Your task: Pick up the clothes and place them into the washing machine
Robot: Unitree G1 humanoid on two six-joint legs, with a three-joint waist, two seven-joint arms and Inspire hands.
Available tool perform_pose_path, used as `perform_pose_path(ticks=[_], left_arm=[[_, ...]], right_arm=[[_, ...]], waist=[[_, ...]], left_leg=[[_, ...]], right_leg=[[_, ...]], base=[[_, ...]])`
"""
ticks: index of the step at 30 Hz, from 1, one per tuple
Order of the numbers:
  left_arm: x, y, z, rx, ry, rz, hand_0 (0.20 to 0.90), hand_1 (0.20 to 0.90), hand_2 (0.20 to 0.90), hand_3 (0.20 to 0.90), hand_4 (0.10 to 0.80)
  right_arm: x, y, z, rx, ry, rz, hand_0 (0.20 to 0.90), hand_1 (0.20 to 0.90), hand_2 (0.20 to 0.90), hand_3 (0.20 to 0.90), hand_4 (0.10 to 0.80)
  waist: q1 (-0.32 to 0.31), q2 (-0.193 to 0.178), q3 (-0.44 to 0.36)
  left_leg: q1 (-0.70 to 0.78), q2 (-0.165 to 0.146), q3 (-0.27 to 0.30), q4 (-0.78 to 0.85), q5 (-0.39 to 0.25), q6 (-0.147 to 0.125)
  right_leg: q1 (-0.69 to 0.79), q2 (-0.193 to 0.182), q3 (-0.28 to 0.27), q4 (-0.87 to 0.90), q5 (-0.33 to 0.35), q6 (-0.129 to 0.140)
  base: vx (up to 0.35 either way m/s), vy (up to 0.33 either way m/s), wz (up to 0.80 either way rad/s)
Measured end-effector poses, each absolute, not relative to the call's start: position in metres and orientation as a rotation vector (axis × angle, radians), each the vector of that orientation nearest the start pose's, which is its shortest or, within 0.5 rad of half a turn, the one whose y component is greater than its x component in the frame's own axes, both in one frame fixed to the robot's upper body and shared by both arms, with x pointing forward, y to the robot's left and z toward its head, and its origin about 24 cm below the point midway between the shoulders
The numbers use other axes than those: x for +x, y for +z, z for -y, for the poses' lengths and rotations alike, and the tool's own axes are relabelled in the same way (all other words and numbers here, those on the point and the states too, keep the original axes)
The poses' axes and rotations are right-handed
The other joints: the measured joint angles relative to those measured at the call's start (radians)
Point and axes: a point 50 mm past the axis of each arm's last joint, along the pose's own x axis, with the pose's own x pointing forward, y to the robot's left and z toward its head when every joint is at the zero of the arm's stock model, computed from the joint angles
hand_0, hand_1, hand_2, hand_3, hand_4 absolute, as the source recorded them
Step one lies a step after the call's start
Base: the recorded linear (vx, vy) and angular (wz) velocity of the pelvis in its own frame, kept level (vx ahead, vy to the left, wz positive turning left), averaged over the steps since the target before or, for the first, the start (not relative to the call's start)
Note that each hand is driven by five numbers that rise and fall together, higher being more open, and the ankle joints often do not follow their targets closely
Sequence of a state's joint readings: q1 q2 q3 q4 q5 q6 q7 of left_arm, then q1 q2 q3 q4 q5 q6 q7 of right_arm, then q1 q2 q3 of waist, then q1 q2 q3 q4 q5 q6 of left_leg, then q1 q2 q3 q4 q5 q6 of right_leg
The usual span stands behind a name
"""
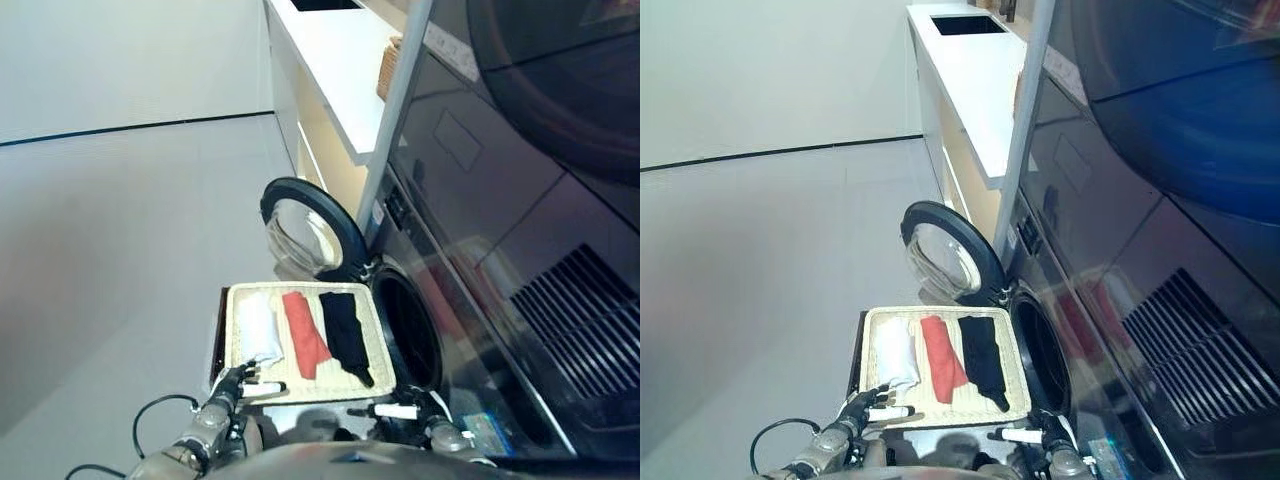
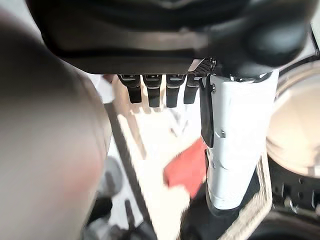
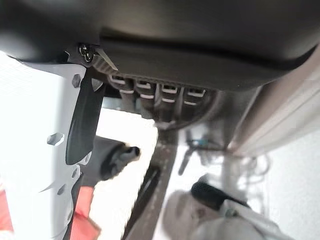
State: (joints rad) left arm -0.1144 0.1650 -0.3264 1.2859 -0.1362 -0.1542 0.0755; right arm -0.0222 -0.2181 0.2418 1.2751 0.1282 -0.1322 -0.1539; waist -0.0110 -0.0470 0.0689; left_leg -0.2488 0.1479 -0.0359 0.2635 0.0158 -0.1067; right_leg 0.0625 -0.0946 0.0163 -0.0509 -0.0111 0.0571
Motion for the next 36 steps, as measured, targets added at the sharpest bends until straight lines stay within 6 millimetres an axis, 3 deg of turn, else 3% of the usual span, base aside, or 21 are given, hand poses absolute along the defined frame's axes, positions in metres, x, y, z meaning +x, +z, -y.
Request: perform_pose_path(ticks=[2, 3, 6, 7, 10, 11, 12, 13, 14, 15, 17, 25, 28, 32, 33, 35, 36], left_arm=[[0.118, -0.162, -0.187, 0.263, -0.036, -1.072, 0.900, 0.900, 0.900, 0.900, 0.800], [0.116, -0.162, -0.190, 0.258, -0.017, -1.087, 0.900, 0.900, 0.900, 0.900, 0.800], [0.115, -0.158, -0.219, 0.329, 0.026, -1.098, 0.900, 0.900, 0.900, 0.900, 0.800], [0.114, -0.156, -0.229, 0.352, 0.040, -1.104, 0.900, 0.900, 0.900, 0.900, 0.800], [0.117, -0.155, -0.231, 0.361, 0.040, -1.095, 0.900, 0.900, 0.900, 0.900, 0.800], [0.117, -0.155, -0.230, 0.357, 0.040, -1.094, 0.900, 0.900, 0.900, 0.900, 0.800], [0.116, -0.155, -0.230, 0.359, 0.040, -1.097, 0.900, 0.900, 0.900, 0.900, 0.800], [0.114, -0.156, -0.231, 0.357, 0.047, -1.103, 0.900, 0.900, 0.900, 0.900, 0.800], [0.112, -0.155, -0.234, 0.360, 0.058, -1.105, 0.900, 0.900, 0.900, 0.900, 0.800], [0.109, -0.155, -0.239, 0.350, 0.082, -1.111, 0.900, 0.900, 0.900, 0.900, 0.800], [0.103, -0.155, -0.246, 0.343, 0.114, -1.125, 0.900, 0.900, 0.900, 0.900, 0.800], [0.075, -0.166, -0.224, 0.277, 0.081, -1.194, 0.900, 0.900, 0.900, 0.900, 0.800], [0.077, -0.166, -0.222, 0.285, 0.066, -1.187, 0.900, 0.900, 0.900, 0.900, 0.800], [0.090, -0.164, -0.220, 0.284, 0.063, -1.157, 0.900, 0.900, 0.900, 0.900, 0.800], [0.102, -0.161, -0.219, 0.290, 0.058, -1.128, 0.900, 0.900, 0.900, 0.900, 0.800], [0.105, -0.161, -0.217, 0.284, 0.057, -1.118, 0.900, 0.900, 0.900, 0.900, 0.800], [0.101, -0.162, -0.215, 0.278, 0.054, -1.128, 0.900, 0.900, 0.900, 0.900, 0.800]], right_arm=[[0.091, -0.158, 0.241, -0.349, -0.164, -1.135, 0.900, 0.900, 0.900, 0.900, 0.800], [0.085, -0.160, 0.239, -0.336, -0.175, -1.159, 0.900, 0.900, 0.900, 0.900, 0.800], [0.067, -0.168, 0.220, -0.278, -0.159, -1.216, 0.900, 0.900, 0.900, 0.900, 0.800], [0.065, -0.169, 0.217, -0.255, -0.173, -1.223, 0.900, 0.900, 0.900, 0.900, 0.800], [0.069, -0.169, 0.218, -0.230, -0.199, -1.213, 0.900, 0.900, 0.900, 0.900, 0.800], [0.075, -0.167, 0.219, -0.231, -0.201, -1.200, 0.900, 0.900, 0.900, 0.900, 0.800], [0.083, -0.166, 0.218, -0.228, -0.199, -1.179, 0.900, 0.900, 0.900, 0.900, 0.800], [0.090, -0.165, 0.216, -0.216, -0.197, -1.153, 0.900, 0.900, 0.900, 0.900, 0.800], [0.092, -0.164, 0.215, -0.214, -0.194, -1.144, 0.900, 0.900, 0.900, 0.900, 0.800], [0.092, -0.164, 0.214, -0.213, -0.193, -1.142, 0.900, 0.900, 0.900, 0.900, 0.800], [0.090, -0.165, 0.216, -0.215, -0.199, -1.151, 0.900, 0.900, 0.900, 0.900, 0.800], [0.091, -0.159, 0.242, -0.301, -0.216, -1.144, 0.900, 0.900, 0.900, 0.900, 0.800], [0.098, -0.157, 0.241, -0.357, -0.167, -1.129, 0.900, 0.900, 0.900, 0.900, 0.800], [0.103, -0.155, 0.242, -0.387, -0.148, -1.115, 0.900, 0.900, 0.900, 0.900, 0.800], [0.105, -0.155, 0.243, -0.389, -0.149, -1.111, 0.900, 0.900, 0.900, 0.900, 0.800], [0.104, -0.154, 0.248, -0.405, -0.154, -1.114, 0.900, 0.900, 0.900, 0.900, 0.800], [0.105, -0.152, 0.253, -0.427, -0.158, -1.111, 0.900, 0.900, 0.900, 0.900, 0.800]], waist=[[0.001, 0.052, -0.017], [0.001, 0.029, -0.017], [-0.001, -0.046, -0.028], [0.000, -0.051, -0.029], [0.026, -0.012, -0.020], [0.030, 0.009, -0.009], [0.036, 0.024, -0.002], [0.037, 0.028, 0.000], [0.045, 0.021, -0.003], [0.053, 0.013, -0.007], [0.053, -0.015, -0.020], [0.059, 0.029, -0.069], [0.059, 0.036, -0.073], [0.080, 0.047, -0.037], [0.080, 0.040, -0.016], [0.089, 0.040, -0.012], [0.088, 0.052, -0.016]], left_leg=[[0.069, 0.029, -0.031, -0.216, 0.023, 0.012], [0.106, -0.008, 0.003, -0.247, 0.093, 0.026], [0.157, -0.077, 0.051, -0.287, 0.089, 0.072], [0.172, -0.095, 0.064, -0.292, 0.078, 0.083], [0.230, -0.091, 0.130, -0.317, 0.054, 0.120], [0.243, -0.090, 0.153, -0.320, 0.044, 0.127], [0.254, -0.085, 0.165, -0.333, 0.042, 0.144], [0.258, -0.088, 0.186, -0.350, 0.039, 0.146], [0.259, -0.095, 0.201, -0.349, 0.035, 0.148], [0.259, -0.103, 0.209, -0.350, 0.030, 0.148], [0.258, -0.126, 0.199, -0.349, 0.026, 0.144], [0.266, -0.081, 0.146, -0.344, 0.029, 0.098], [0.259, -0.061, 0.138, -0.343, 0.037, 0.083], [0.198, -0.045, 0.095, -0.224, 0.025, 0.058], [0.169, -0.052, 0.071, -0.182, 0.040, 0.034], [0.130, -0.063, 0.062, -0.162, 0.060, -0.005], [0.129, -0.063, 0.062, -0.163, 0.055, -0.003]], right_leg=[[0.025, 0.003, 0.031, -0.013, -0.023, 0.036], [0.034, -0.025, 0.056, -0.014, -0.030, 0.069], [0.034, -0.088, 0.064, 0.007, -0.028, 0.078], [0.031, -0.096, 0.066, 0.027, -0.011, 0.088], [-0.065, -0.094, 0.075, 0.210, 0.004, 0.112], [-0.117, -0.093, 0.053, 0.280, 0.020, 0.131], [-0.152, -0.100, -0.004, 0.332, 0.017, 0.135], [-0.176, -0.119, -0.105, 0.334, -0.009, 0.111], [-0.178, -0.127, -0.171, 0.308, -0.014, 0.099], [-0.180, -0.129, -0.229, 0.252, -0.015, 0.094], [-0.151, -0.117, -0.222, 0.150, 0.018, 0.084], [-0.032, -0.039, -0.223, -0.028, 0.071, 0.055], [-0.029, -0.015, -0.226, -0.033, 0.066, 0.043], [-0.021, 0.005, -0.237, -0.030, 0.049, 0.028], [-0.019, -0.006, -0.240, -0.030, 0.049, 0.017], [-0.033, -0.013, -0.248, -0.035, 0.048, 0.010], [-0.043, -0.014, -0.248, -0.033, 0.049, 0.010]], base=[[0.289, 0.285, -0.45], [0.228, 0.260, -0.36], [0.172, 0.288, -0.26], [0.078, 0.260, -0.31], [0.040, 0.291, -0.64], [0.100, 0.142, -0.66], [0.137, 0.062, -0.63], [0.159, 0.006, -0.50], [0.174, -0.032, -0.43], [0.179, -0.033, -0.26], [0.116, -0.025, 0.16], [0.107, -0.113, 0.16], [0.000, -0.199, 0.09], [-0.049, -0.120, 0.23], [0.083, -0.024, 0.35], [0.116, 0.003, 0.20], [0.083, 0.011, -0.01]])
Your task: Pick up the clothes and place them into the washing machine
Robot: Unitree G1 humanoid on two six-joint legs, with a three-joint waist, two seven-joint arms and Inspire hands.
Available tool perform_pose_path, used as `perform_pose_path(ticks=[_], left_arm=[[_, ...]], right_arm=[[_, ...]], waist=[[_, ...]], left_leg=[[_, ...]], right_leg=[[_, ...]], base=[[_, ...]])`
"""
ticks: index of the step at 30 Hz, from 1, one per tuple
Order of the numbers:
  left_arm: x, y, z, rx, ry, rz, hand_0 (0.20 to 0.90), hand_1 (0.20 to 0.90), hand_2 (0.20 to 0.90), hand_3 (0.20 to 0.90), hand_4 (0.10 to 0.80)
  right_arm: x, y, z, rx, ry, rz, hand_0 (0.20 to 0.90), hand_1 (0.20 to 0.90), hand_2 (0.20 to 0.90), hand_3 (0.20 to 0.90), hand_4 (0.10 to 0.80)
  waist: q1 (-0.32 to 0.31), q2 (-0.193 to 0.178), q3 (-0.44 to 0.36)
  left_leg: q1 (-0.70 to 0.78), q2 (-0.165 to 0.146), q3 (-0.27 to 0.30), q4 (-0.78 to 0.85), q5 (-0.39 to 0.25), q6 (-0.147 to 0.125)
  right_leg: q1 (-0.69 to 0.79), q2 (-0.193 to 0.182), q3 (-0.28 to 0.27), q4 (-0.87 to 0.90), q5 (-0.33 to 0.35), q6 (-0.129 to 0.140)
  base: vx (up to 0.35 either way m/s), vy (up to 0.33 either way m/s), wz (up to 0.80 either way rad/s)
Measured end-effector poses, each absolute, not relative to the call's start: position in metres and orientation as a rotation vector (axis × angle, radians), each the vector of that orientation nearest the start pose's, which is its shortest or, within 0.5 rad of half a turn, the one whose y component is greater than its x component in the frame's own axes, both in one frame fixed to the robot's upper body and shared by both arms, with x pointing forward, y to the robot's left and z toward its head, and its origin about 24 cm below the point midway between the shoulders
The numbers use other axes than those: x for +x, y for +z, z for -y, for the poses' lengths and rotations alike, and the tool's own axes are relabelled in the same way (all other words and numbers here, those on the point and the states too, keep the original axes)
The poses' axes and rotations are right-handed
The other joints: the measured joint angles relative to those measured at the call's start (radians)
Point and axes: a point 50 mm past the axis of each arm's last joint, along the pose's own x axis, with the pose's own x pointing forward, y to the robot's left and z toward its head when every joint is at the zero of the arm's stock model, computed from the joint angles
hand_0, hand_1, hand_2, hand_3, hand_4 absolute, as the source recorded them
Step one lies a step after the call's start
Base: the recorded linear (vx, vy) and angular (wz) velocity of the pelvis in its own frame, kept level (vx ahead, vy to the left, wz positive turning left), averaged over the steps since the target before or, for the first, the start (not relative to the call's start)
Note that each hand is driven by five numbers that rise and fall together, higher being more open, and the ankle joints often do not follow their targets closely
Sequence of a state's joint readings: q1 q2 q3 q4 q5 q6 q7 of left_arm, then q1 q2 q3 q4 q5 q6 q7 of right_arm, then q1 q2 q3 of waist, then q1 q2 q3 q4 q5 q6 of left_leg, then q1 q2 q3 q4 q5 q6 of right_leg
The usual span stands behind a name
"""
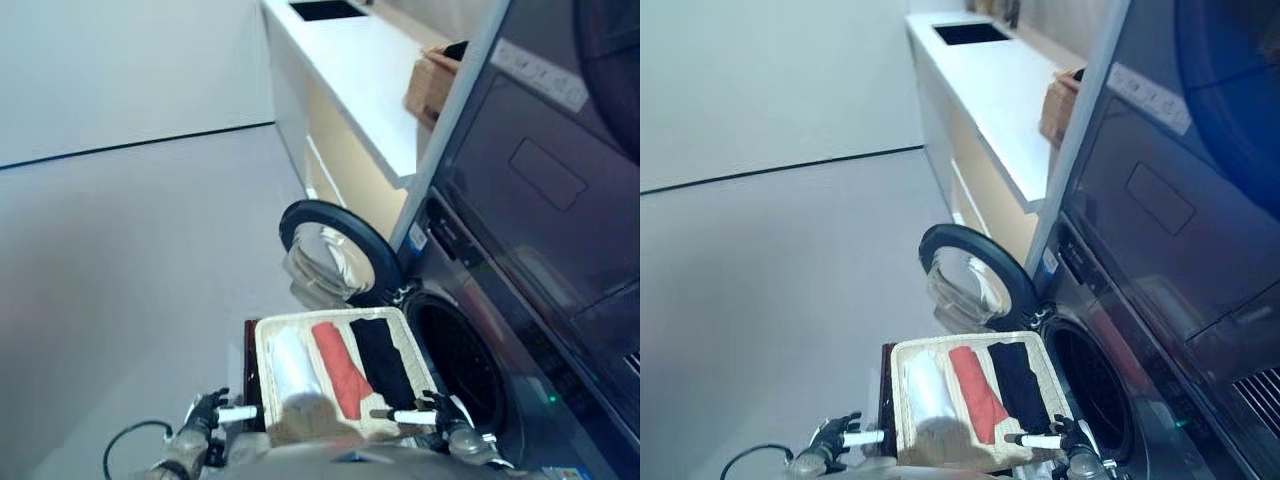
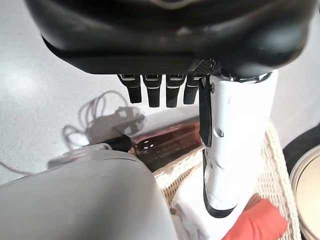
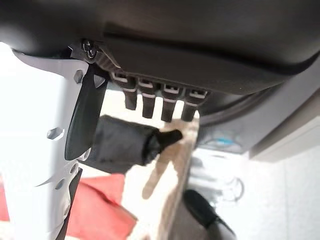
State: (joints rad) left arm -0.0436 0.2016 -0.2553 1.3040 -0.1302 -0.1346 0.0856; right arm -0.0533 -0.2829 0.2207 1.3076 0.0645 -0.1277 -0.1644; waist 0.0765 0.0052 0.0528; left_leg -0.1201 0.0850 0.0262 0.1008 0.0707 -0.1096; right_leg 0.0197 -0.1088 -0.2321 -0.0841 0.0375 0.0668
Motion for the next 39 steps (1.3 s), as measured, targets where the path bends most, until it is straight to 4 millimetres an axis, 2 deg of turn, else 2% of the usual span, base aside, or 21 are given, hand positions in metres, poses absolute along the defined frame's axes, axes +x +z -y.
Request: perform_pose_path(ticks=[2, 3, 4, 6, 8, 10, 14, 15, 17, 20, 21, 25, 30, 36, 39], left_arm=[[0.093, -0.164, -0.215, 0.277, 0.058, -1.149, 0.900, 0.900, 0.900, 0.900, 0.800], [0.086, -0.166, -0.214, 0.273, 0.056, -1.167, 0.900, 0.900, 0.900, 0.900, 0.800], [0.085, -0.166, -0.215, 0.276, 0.062, -1.170, 0.900, 0.900, 0.900, 0.900, 0.800], [0.081, -0.165, -0.220, 0.283, 0.077, -1.177, 0.900, 0.900, 0.900, 0.900, 0.800], [0.086, -0.164, -0.222, 0.284, 0.099, -1.162, 0.900, 0.900, 0.900, 0.900, 0.800], [0.099, -0.161, -0.220, 0.273, 0.122, -1.113, 0.900, 0.900, 0.900, 0.900, 0.800], [0.137, -0.151, -0.212, 0.235, 0.160, -0.999, 0.900, 0.900, 0.900, 0.900, 0.800], [0.140, -0.150, -0.211, 0.226, 0.168, -0.983, 0.900, 0.900, 0.900, 0.900, 0.800], [0.158, -0.143, -0.208, 0.202, 0.186, -0.915, 0.900, 0.900, 0.900, 0.900, 0.800], [0.173, -0.136, -0.206, 0.173, 0.197, -0.869, 0.900, 0.900, 0.900, 0.900, 0.800], [0.178, -0.134, -0.206, 0.156, 0.204, -0.848, 0.900, 0.900, 0.900, 0.900, 0.800], [0.196, -0.124, -0.203, 0.123, 0.209, -0.780, 0.900, 0.900, 0.900, 0.900, 0.800], [0.205, -0.118, -0.204, 0.095, 0.238, -0.743, 0.900, 0.900, 0.900, 0.900, 0.800], [0.214, -0.112, -0.202, 0.073, 0.251, -0.701, 0.900, 0.900, 0.900, 0.900, 0.800], [0.218, -0.109, -0.201, 0.055, 0.257, -0.682, 0.900, 0.900, 0.900, 0.900, 0.800]], right_arm=[[0.107, -0.149, 0.260, -0.481, -0.155, -1.100, 0.900, 0.900, 0.900, 0.900, 0.800], [0.108, -0.147, 0.266, -0.505, -0.162, -1.095, 0.900, 0.900, 0.900, 0.900, 0.800], [0.109, -0.147, 0.266, -0.515, -0.168, -1.095, 0.900, 0.900, 0.900, 0.900, 0.800], [0.108, -0.148, 0.264, -0.513, -0.169, -1.112, 0.900, 0.900, 0.900, 0.900, 0.800], [0.114, -0.146, 0.265, -0.523, -0.180, -1.096, 0.900, 0.900, 0.900, 0.900, 0.800], [0.137, -0.138, 0.267, -0.543, -0.202, -1.040, 0.900, 0.900, 0.900, 0.900, 0.800], [0.198, -0.109, 0.273, -0.588, -0.249, -0.878, 0.900, 0.900, 0.900, 0.900, 0.800], [0.205, -0.105, 0.273, -0.591, -0.252, -0.861, 0.900, 0.900, 0.900, 0.900, 0.800], [0.233, -0.087, 0.274, -0.605, -0.282, -0.774, 0.900, 0.900, 0.900, 0.900, 0.800], [0.264, -0.063, 0.274, -0.619, -0.313, -0.676, 0.900, 0.900, 0.900, 0.900, 0.800], [0.273, -0.055, 0.275, -0.629, -0.325, -0.646, 0.900, 0.900, 0.900, 0.900, 0.800], [0.294, -0.028, 0.287, -0.649, -0.394, -0.563, 0.900, 0.900, 0.900, 0.900, 0.800], [0.317, -0.002, 0.284, -0.693, -0.401, -0.470, 0.900, 0.900, 0.900, 0.900, 0.800], [0.326, 0.006, 0.278, -0.718, -0.383, -0.440, 0.900, 0.900, 0.900, 0.900, 0.800], [0.327, 0.007, 0.277, -0.725, -0.385, -0.432, 0.900, 0.900, 0.900, 0.900, 0.800]], waist=[[0.000, 0.008, -0.006], [-0.003, 0.023, -0.019], [-0.004, 0.024, -0.023], [-0.005, 0.002, -0.030], [-0.007, 0.003, -0.022], [-0.004, 0.013, -0.002], [0.003, 0.067, 0.081], [0.007, 0.074, 0.086], [0.024, 0.085, 0.117], [0.024, 0.078, 0.170], [0.023, 0.069, 0.177], [0.024, 0.050, 0.218], [0.025, 0.047, 0.247], [0.029, 0.049, 0.258], [0.029, 0.049, 0.260]], left_leg=[[0.017, -0.023, -0.001, -0.024, -0.039, 0.005], [0.034, -0.027, -0.006, -0.079, -0.071, 0.074], [0.033, -0.034, 0.003, -0.105, -0.055, 0.107], [0.035, -0.051, 0.029, -0.147, -0.033, 0.122], [0.021, -0.065, 0.036, -0.163, -0.019, 0.129], [-0.025, -0.072, 0.051, -0.159, 0.000, 0.139], [-0.141, -0.075, 0.052, -0.100, 0.003, 0.141], [-0.160, -0.072, 0.052, -0.086, -0.004, 0.140], [-0.221, -0.064, 0.058, -0.054, -0.014, 0.131], [-0.267, -0.059, 0.054, -0.030, -0.013, 0.123], [-0.300, -0.057, 0.052, -0.008, -0.023, 0.118], [-0.375, -0.057, 0.049, 0.047, -0.029, 0.122], [-0.453, -0.047, 0.044, 0.162, -0.087, 0.118], [-0.560, -0.044, 0.023, 0.273, -0.126, 0.112], [-0.599, -0.045, 0.013, 0.310, -0.137, 0.112]], right_leg=[[-0.046, -0.013, 0.016, 0.028, 0.000, 0.001], [-0.077, -0.006, 0.027, 0.034, 0.009, 0.014], [-0.083, -0.013, 0.030, 0.027, 0.017, 0.021], [-0.103, -0.032, 0.031, 0.007, 0.051, 0.033], [-0.135, -0.044, 0.034, 0.005, 0.071, 0.042], [-0.194, -0.049, 0.044, 0.029, 0.080, 0.046], [-0.302, -0.054, 0.054, 0.069, 0.102, 0.038], [-0.323, -0.055, 0.056, 0.085, 0.098, 0.034], [-0.390, -0.049, 0.064, 0.122, 0.087, 0.028], [-0.449, -0.043, 0.065, 0.173, 0.072, 0.017], [-0.492, -0.047, 0.066, 0.221, 0.040, 0.014], [-0.584, -0.054, 0.073, 0.318, 0.013, 0.004], [-0.663, -0.060, 0.083, 0.431, -0.041, -0.006], [-0.759, -0.066, 0.084, 0.532, -0.087, -0.020], [-0.788, -0.070, 0.084, 0.559, -0.094, -0.014]], base=[[0.069, 0.031, -0.27], [0.039, 0.060, -0.40], [-0.003, 0.064, -0.29], [-0.049, 0.053, -0.23], [-0.202, 0.043, -0.17], [-0.306, 0.033, -0.12], [-0.162, 0.012, 0.00], [-0.069, -0.001, -0.08], [-0.068, -0.013, -0.09], [-0.038, -0.012, 0.00], [-0.005, -0.022, 0.04], [-0.009, -0.015, 0.09], [-0.002, -0.005, -0.01], [0.053, 0.002, 0.08], [0.069, 0.010, 0.07]])
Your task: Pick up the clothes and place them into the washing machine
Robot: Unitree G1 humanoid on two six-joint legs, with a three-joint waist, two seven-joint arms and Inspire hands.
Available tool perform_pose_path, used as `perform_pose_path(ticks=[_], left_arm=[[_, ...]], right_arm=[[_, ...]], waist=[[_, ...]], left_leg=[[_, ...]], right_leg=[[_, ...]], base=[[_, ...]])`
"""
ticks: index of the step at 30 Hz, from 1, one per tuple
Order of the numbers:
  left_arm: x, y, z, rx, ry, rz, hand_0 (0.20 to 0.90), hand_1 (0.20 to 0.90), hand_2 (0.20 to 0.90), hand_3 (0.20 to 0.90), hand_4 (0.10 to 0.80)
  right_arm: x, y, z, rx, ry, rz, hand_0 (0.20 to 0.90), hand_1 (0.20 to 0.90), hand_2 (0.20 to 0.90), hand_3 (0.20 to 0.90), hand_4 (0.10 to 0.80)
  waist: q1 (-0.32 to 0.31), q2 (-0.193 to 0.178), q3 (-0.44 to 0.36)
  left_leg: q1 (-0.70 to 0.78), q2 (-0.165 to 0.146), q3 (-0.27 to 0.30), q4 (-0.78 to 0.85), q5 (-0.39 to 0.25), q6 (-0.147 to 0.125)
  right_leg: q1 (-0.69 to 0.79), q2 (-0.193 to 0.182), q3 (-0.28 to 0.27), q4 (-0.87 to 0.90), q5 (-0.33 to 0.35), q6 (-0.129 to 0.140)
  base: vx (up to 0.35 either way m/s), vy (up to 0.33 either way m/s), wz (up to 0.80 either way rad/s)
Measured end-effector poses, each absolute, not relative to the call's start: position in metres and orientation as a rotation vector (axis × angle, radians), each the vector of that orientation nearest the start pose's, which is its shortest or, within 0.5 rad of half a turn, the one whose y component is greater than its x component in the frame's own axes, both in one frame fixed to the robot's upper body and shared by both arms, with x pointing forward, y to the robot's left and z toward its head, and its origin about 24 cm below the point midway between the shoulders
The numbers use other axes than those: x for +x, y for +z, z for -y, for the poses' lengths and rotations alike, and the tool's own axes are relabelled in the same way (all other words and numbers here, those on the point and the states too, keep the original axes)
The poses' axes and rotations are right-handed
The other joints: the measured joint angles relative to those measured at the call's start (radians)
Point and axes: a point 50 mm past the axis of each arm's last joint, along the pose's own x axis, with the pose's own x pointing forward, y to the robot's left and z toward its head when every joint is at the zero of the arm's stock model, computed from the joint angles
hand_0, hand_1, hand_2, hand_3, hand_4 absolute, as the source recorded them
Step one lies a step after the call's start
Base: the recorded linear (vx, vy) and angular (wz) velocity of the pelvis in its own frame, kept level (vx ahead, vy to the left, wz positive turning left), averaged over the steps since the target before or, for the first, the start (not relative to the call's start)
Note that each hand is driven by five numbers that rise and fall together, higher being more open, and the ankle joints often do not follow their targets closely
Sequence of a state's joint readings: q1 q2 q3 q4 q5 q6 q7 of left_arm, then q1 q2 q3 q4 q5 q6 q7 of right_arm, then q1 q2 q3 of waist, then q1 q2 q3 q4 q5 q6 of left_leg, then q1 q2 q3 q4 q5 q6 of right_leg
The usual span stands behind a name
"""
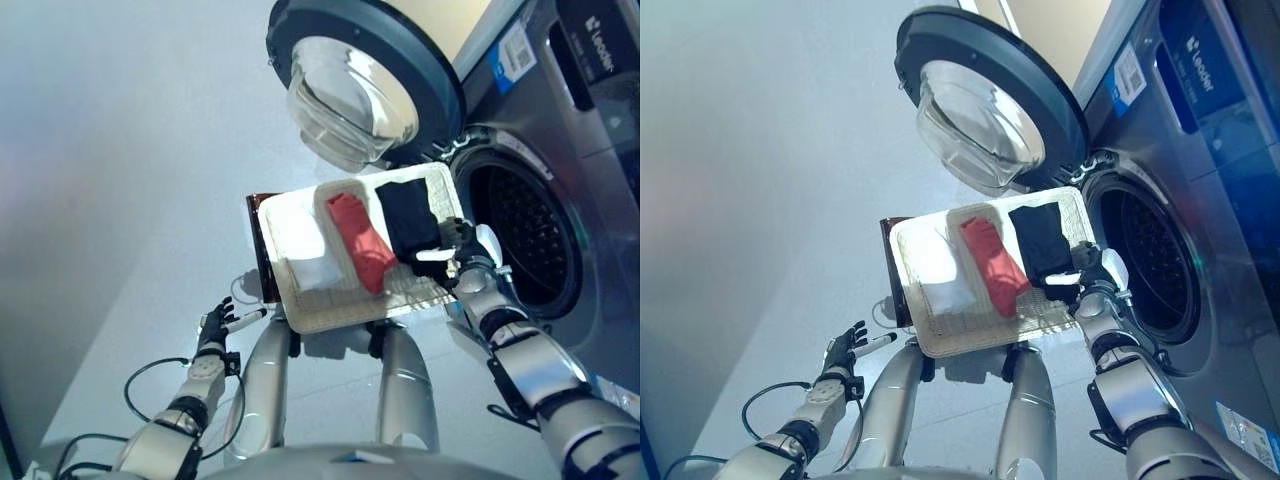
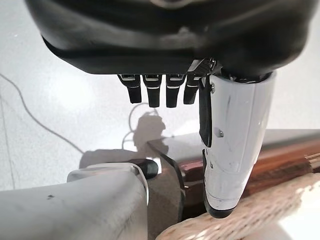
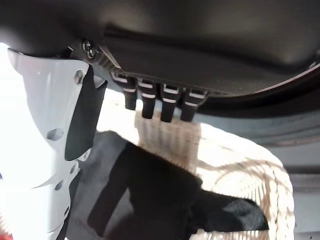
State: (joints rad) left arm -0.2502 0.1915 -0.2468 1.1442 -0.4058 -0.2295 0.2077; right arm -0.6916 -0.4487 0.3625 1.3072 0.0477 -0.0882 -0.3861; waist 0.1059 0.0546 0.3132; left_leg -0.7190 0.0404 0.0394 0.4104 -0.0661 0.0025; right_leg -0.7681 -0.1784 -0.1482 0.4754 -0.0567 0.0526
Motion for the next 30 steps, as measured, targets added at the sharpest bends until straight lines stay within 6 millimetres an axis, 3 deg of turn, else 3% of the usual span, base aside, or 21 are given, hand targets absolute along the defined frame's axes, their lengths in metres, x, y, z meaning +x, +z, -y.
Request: perform_pose_path(ticks=[10, 19, 22, 30], left_arm=[[0.222, -0.105, -0.199, 0.050, 0.261, -0.647, 0.900, 0.900, 0.900, 0.900, 0.800], [0.222, -0.105, -0.200, 0.049, 0.262, -0.644, 0.900, 0.900, 0.900, 0.900, 0.800], [0.224, -0.103, -0.199, 0.042, 0.265, -0.628, 0.900, 0.900, 0.900, 0.900, 0.800], [0.240, -0.087, -0.192, -0.007, 0.265, -0.517, 0.900, 0.900, 0.900, 0.900, 0.800]], right_arm=[[0.335, 0.012, 0.265, -0.748, -0.368, -0.390, 0.900, 0.900, 0.900, 0.900, 0.800], [0.338, 0.018, 0.269, -0.755, -0.395, -0.390, 0.900, 0.900, 0.900, 0.900, 0.800], [0.342, 0.027, 0.276, -0.769, -0.431, -0.386, 0.900, 0.900, 0.900, 0.900, 0.800], [0.357, 0.073, 0.301, -0.799, -0.569, -0.324, 0.900, 0.900, 0.900, 0.900, 0.800]], waist=[[0.021, 0.000, 0.000], [0.042, 0.000, -0.011], [0.054, 0.002, -0.014], [0.083, 0.010, -0.024]], left_leg=[[-0.027, -0.006, -0.019, 0.006, -0.001, 0.000], [-0.084, -0.019, -0.055, 0.007, 0.008, -0.001], [-0.114, -0.024, -0.058, 0.009, 0.013, 0.001], [-0.263, -0.056, -0.063, 0.093, 0.010, 0.012]], right_leg=[[-0.013, -0.007, -0.016, 0.007, -0.004, 0.000], [-0.045, -0.019, -0.055, 0.008, -0.009, -0.001], [-0.072, -0.025, -0.057, 0.012, -0.008, 0.001], [-0.224, -0.067, -0.047, 0.116, -0.030, 0.005]], base=[[0.029, 0.011, 0.06], [-0.011, 0.020, 0.12], [-0.044, 0.043, 0.08], [-0.042, 0.063, 0.12]])
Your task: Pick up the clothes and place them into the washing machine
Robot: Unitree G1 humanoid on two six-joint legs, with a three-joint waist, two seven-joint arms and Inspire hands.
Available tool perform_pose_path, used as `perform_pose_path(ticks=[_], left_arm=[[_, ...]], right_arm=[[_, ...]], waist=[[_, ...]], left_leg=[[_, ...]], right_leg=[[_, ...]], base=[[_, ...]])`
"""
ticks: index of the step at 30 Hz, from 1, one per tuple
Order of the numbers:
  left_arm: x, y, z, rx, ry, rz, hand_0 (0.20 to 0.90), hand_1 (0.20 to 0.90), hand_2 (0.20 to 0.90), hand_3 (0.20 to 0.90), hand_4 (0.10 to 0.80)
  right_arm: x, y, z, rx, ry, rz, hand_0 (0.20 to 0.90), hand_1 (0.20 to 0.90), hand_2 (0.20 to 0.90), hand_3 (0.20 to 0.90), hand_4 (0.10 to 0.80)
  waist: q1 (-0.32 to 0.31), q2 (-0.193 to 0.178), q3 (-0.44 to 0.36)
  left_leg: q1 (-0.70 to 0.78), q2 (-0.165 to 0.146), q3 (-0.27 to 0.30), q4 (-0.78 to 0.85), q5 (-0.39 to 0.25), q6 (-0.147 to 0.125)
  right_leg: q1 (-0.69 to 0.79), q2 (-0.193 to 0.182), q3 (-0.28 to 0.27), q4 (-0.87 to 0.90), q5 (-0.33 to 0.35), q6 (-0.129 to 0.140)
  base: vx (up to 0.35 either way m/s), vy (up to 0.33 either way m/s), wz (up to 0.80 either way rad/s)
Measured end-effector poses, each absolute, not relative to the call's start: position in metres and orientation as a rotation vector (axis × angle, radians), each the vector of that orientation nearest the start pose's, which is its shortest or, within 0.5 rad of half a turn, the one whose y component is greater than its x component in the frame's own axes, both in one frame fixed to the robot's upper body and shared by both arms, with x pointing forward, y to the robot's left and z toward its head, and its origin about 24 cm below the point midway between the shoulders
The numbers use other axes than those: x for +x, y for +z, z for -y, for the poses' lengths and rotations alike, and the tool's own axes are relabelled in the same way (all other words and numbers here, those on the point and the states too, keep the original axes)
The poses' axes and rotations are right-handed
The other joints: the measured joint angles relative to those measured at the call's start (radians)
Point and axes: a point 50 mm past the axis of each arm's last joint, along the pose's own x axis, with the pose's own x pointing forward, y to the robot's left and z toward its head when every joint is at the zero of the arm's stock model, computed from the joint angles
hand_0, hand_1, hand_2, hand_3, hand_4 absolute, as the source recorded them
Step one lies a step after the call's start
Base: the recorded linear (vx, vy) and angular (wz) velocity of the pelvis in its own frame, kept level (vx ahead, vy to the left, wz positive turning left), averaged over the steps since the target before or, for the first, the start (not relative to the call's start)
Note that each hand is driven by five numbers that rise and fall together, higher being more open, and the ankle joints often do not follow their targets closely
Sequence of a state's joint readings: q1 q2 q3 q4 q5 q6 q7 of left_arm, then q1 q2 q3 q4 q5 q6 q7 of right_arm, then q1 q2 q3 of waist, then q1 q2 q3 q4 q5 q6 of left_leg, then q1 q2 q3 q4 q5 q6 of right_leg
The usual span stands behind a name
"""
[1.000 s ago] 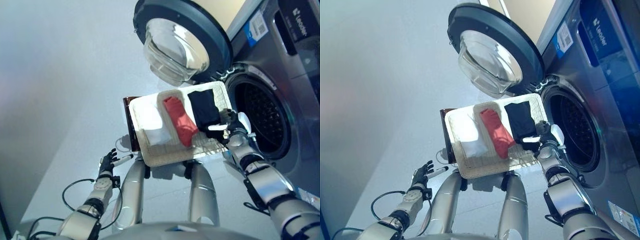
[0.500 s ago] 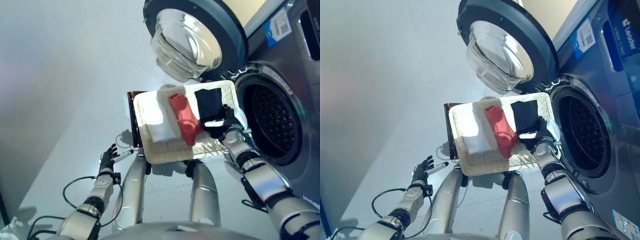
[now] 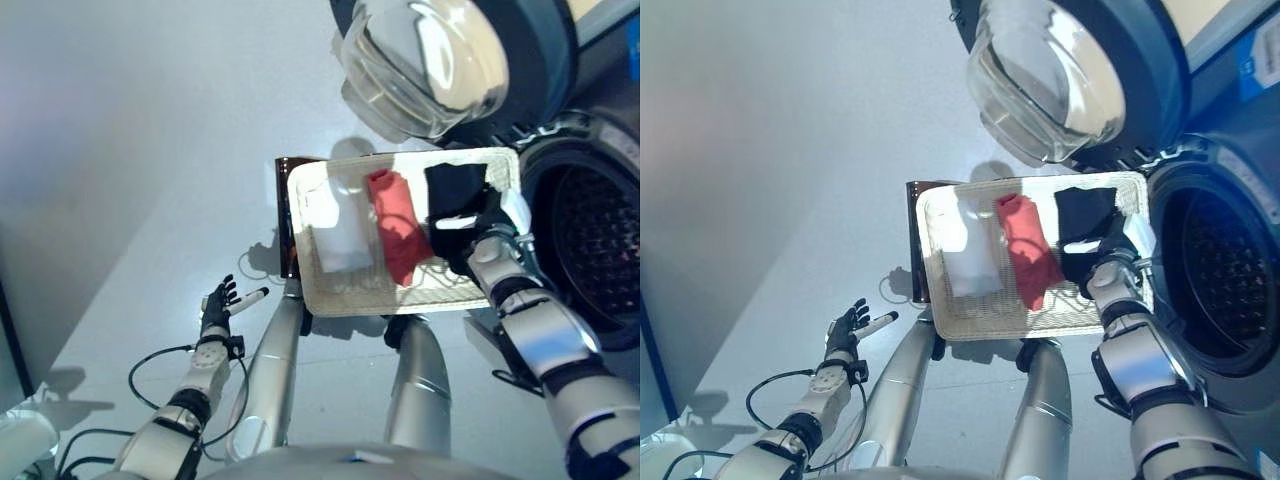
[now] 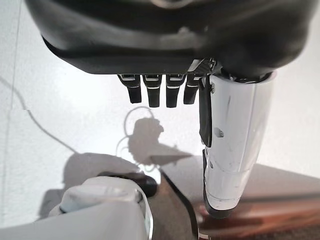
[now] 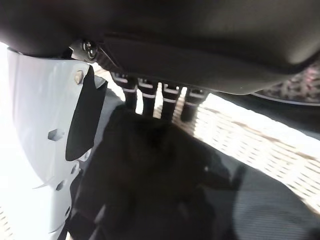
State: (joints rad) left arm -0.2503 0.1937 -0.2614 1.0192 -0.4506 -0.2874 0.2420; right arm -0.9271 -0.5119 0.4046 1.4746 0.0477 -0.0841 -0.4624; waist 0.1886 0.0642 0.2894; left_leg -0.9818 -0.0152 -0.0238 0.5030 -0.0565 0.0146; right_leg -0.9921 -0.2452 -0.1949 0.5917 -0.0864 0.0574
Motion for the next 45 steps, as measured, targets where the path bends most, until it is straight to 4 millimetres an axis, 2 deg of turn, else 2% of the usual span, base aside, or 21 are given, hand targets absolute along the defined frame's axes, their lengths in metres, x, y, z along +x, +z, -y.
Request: perform_pose_path(ticks=[3, 8, 13, 14, 15, 16, 17, 23, 28, 31, 35, 39, 43, 45], left_arm=[[0.243, -0.083, -0.187, -0.007, 0.236, -0.489, 0.900, 0.900, 0.900, 0.900, 0.800], [0.249, -0.074, -0.183, -0.038, 0.236, -0.442, 0.900, 0.900, 0.900, 0.900, 0.800], [0.249, -0.074, -0.178, -0.026, 0.212, -0.432, 0.900, 0.900, 0.900, 0.900, 0.800], [0.249, -0.074, -0.178, -0.026, 0.212, -0.431, 0.900, 0.900, 0.900, 0.900, 0.800], [0.248, -0.075, -0.178, -0.024, 0.212, -0.436, 0.900, 0.900, 0.900, 0.900, 0.800], [0.247, -0.076, -0.177, -0.020, 0.208, -0.440, 0.900, 0.900, 0.900, 0.900, 0.800], [0.246, -0.077, -0.177, -0.017, 0.206, -0.445, 0.900, 0.900, 0.900, 0.900, 0.800], [0.244, -0.079, -0.175, -0.008, 0.197, -0.457, 0.900, 0.900, 0.900, 0.900, 0.800], [0.241, -0.081, -0.176, -0.006, 0.199, -0.465, 0.900, 0.900, 0.900, 0.900, 0.800], [0.239, -0.085, -0.177, -0.001, 0.203, -0.486, 0.900, 0.900, 0.900, 0.900, 0.800], [0.233, -0.092, -0.179, 0.009, 0.215, -0.523, 0.900, 0.900, 0.900, 0.900, 0.800], [0.228, -0.096, -0.182, 0.015, 0.229, -0.549, 0.900, 0.900, 0.900, 0.900, 0.800], [0.219, -0.104, -0.189, 0.026, 0.257, -0.594, 0.900, 0.900, 0.900, 0.900, 0.800], [0.215, -0.106, -0.193, 0.013, 0.275, -0.610, 0.900, 0.900, 0.900, 0.900, 0.800]], right_arm=[[0.356, 0.082, 0.310, -0.848, -0.624, -0.314, 0.900, 0.900, 0.900, 0.900, 0.800], [0.362, 0.104, 0.315, -0.905, -0.677, -0.242, 0.900, 0.900, 0.900, 0.900, 0.800], [0.361, 0.108, 0.317, -0.946, -0.709, -0.217, 0.900, 0.900, 0.900, 0.900, 0.800], [0.361, 0.110, 0.319, -0.949, -0.715, -0.213, 0.815, 0.815, 0.815, 0.815, 0.739], [0.361, 0.112, 0.319, -0.954, -0.716, -0.211, 0.505, 0.505, 0.505, 0.505, 0.518], [0.362, 0.112, 0.319, -0.958, -0.716, -0.211, 0.321, 0.321, 0.321, 0.321, 0.386], [0.361, 0.112, 0.319, -0.959, -0.716, -0.212, 0.200, 0.200, 0.200, 0.200, 0.300], [0.362, 0.119, 0.324, -0.993, -0.717, -0.191, 0.200, 0.200, 0.200, 0.200, 0.300], [0.360, 0.114, 0.324, -0.998, -0.699, -0.208, 0.200, 0.200, 0.200, 0.200, 0.300], [0.359, 0.108, 0.323, -0.973, -0.667, -0.212, 0.200, 0.200, 0.200, 0.200, 0.300], [0.348, 0.060, 0.303, -0.935, -0.537, -0.314, 0.200, 0.200, 0.200, 0.200, 0.300], [0.331, 0.026, 0.295, -0.861, -0.487, -0.392, 0.200, 0.200, 0.200, 0.200, 0.300], [0.324, 0.019, 0.299, -0.705, -0.555, -0.421, 0.200, 0.200, 0.200, 0.200, 0.300], [0.321, 0.018, 0.301, -0.463, -0.636, -0.382, 0.200, 0.200, 0.200, 0.200, 0.300]], waist=[[0.020, 0.003, -0.002], [0.018, 0.009, -0.003], [0.017, 0.010, -0.004], [0.017, 0.010, -0.004], [0.017, 0.010, -0.004], [0.017, 0.010, -0.004], [0.017, 0.010, -0.004], [0.020, 0.014, -0.007], [0.020, 0.027, -0.028], [0.020, 0.031, -0.029], [0.019, 0.036, -0.028], [0.009, 0.039, -0.028], [-0.024, 0.036, -0.024], [-0.043, 0.033, -0.022]], left_leg=[[-0.054, -0.004, 0.007, 0.053, -0.019, 0.002], [-0.168, -0.016, 0.013, 0.156, -0.048, 0.010], [-0.230, -0.020, 0.002, 0.218, -0.062, 0.015], [-0.240, -0.021, -0.001, 0.223, -0.061, 0.013], [-0.243, -0.020, -0.003, 0.219, -0.059, 0.011], [-0.243, -0.021, -0.005, 0.214, -0.057, 0.008], [-0.243, -0.021, -0.005, 0.212, -0.056, 0.007], [-0.243, -0.035, -0.021, 0.204, -0.048, -0.004], [-0.223, -0.034, -0.019, 0.193, -0.043, -0.004], [-0.189, -0.030, -0.014, 0.176, -0.041, -0.004], [-0.083, -0.018, -0.005, 0.111, -0.037, -0.008], [0.028, -0.013, 0.003, 0.047, -0.032, -0.008], [0.124, 0.000, 0.028, -0.017, -0.024, 0.002], [0.174, 0.004, 0.049, -0.055, -0.017, 0.008]], right_leg=[[-0.055, -0.005, 0.020, 0.036, -0.011, -0.005], [-0.175, -0.019, 0.060, 0.141, -0.038, 0.008], [-0.229, -0.019, 0.075, 0.201, -0.055, 0.010], [-0.239, -0.021, 0.075, 0.209, -0.057, 0.009], [-0.241, -0.020, 0.073, 0.207, -0.057, 0.009], [-0.242, -0.020, 0.073, 0.206, -0.057, 0.009], [-0.243, -0.020, 0.073, 0.206, -0.057, 0.009], [-0.252, -0.018, 0.077, 0.207, -0.058, 0.004], [-0.235, -0.014, 0.074, 0.202, -0.058, -0.010], [-0.207, -0.007, 0.074, 0.183, -0.052, -0.003], [-0.112, 0.005, 0.074, 0.129, -0.049, -0.003], [-0.014, 0.017, 0.076, 0.072, -0.040, 0.002], [0.074, 0.032, 0.095, -0.005, -0.015, 0.016], [0.117, 0.041, 0.105, -0.056, 0.013, 0.019]], base=[[-0.022, 0.057, -0.03], [-0.016, 0.019, 0.02], [-0.002, -0.017, 0.09], [0.000, -0.024, 0.11], [0.004, -0.019, 0.09], [-0.001, -0.006, 0.06], [0.000, -0.006, 0.06], [0.011, -0.012, -0.02], [0.010, -0.021, 0.00], [0.009, -0.038, -0.07], [0.011, -0.031, -0.11], [0.023, 0.000, -0.12], [0.035, 0.007, -0.22], [0.034, 0.010, -0.34]])
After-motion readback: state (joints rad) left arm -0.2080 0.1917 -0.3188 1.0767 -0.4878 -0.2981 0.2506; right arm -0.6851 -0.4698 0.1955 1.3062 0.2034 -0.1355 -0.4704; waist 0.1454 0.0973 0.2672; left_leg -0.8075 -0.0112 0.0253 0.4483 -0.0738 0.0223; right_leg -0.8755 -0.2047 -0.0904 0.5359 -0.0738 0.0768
